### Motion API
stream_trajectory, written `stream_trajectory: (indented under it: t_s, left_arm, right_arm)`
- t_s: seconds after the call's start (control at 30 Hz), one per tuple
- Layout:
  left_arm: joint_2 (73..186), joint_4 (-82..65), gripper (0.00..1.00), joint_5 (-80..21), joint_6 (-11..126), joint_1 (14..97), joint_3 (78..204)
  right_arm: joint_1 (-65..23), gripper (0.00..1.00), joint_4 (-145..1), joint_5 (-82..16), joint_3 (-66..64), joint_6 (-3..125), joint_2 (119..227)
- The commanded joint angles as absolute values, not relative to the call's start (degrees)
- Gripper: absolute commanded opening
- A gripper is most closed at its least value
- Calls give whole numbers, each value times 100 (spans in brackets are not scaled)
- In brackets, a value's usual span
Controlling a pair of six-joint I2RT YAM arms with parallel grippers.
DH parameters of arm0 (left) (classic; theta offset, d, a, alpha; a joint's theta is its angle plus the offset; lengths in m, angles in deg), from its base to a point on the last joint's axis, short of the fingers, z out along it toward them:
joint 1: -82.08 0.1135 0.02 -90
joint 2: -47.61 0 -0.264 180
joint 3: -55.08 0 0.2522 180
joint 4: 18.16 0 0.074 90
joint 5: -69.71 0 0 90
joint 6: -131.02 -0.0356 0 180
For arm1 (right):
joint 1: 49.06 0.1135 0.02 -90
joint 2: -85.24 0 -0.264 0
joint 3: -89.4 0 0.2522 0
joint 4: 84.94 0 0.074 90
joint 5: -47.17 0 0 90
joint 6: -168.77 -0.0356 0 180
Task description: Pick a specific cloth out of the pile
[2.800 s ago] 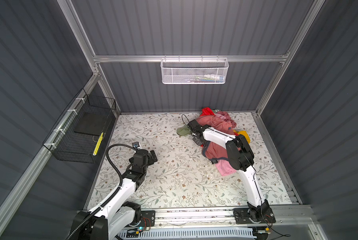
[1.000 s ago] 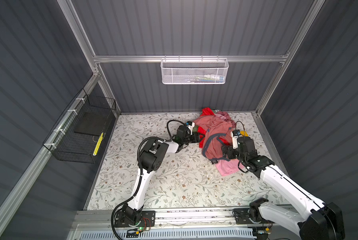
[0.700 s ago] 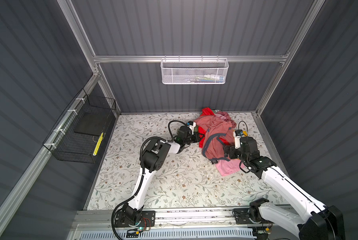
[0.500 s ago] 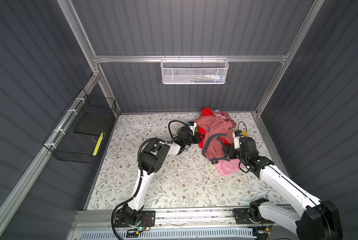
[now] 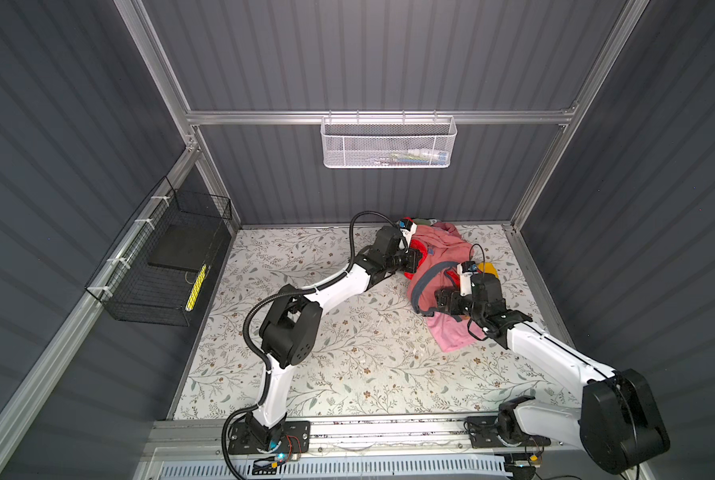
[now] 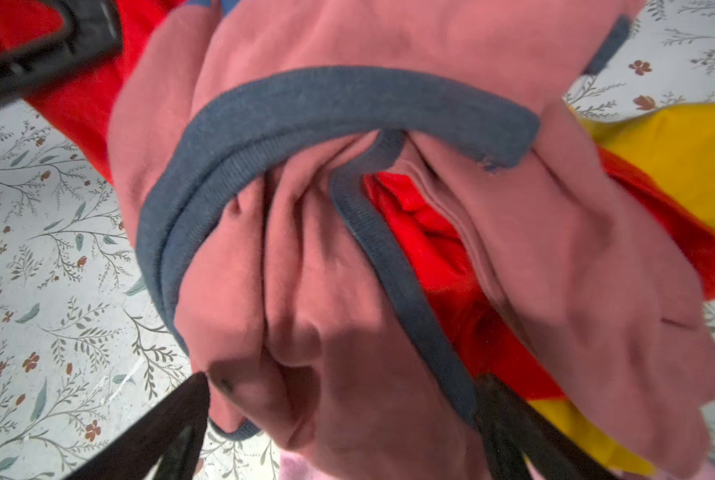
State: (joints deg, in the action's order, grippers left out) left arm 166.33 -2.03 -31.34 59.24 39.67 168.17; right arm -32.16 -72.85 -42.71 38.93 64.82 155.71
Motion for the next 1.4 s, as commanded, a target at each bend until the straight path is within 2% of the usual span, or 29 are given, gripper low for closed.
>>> stream_trajectory:
  t_s: [0.0, 0.27, 0.5, 0.77, 0.9, 1.03, 1.23, 1.37]
  left_arm:
    - [16548, 1003, 0, -2742, 4997, 3782, 17569]
    - [16735, 2371, 0, -2508, 4138, 3594, 19353]
    - [16666, 2768, 0, -2303, 3723, 3559, 20330]
    - [16563, 3047, 0, -2456, 3533, 3545, 20747]
    - [16618, 3094, 0, -2885, 3482, 3532, 20960]
    - [17057, 3475, 0, -3288, 3537, 3533, 21263]
    - [18095, 3880, 0, -3350, 3833, 3579, 21577]
    - [18586, 3830, 0, -3621, 4137, 3652, 21465]
  right_arm:
    - [-3227, 99, -7554, -4098, 3808, 6322, 15701]
    - [-3227, 99, -7597, -4353, 3761, 6312, 15931]
    - [-3285, 99, -7566, -4460, 3827, 6256, 15965]
    - [-3427, 99, -7527, -4387, 3950, 6137, 15769]
    - [-3465, 99, -7359, -4401, 4012, 6128, 15544]
    - [-3500, 99, -7037, -4501, 4081, 6155, 15072]
    - [-3579, 99, -6338, -4531, 4104, 6120, 14263]
    - [-3588, 99, -5792, -4767, 4003, 6085, 13930]
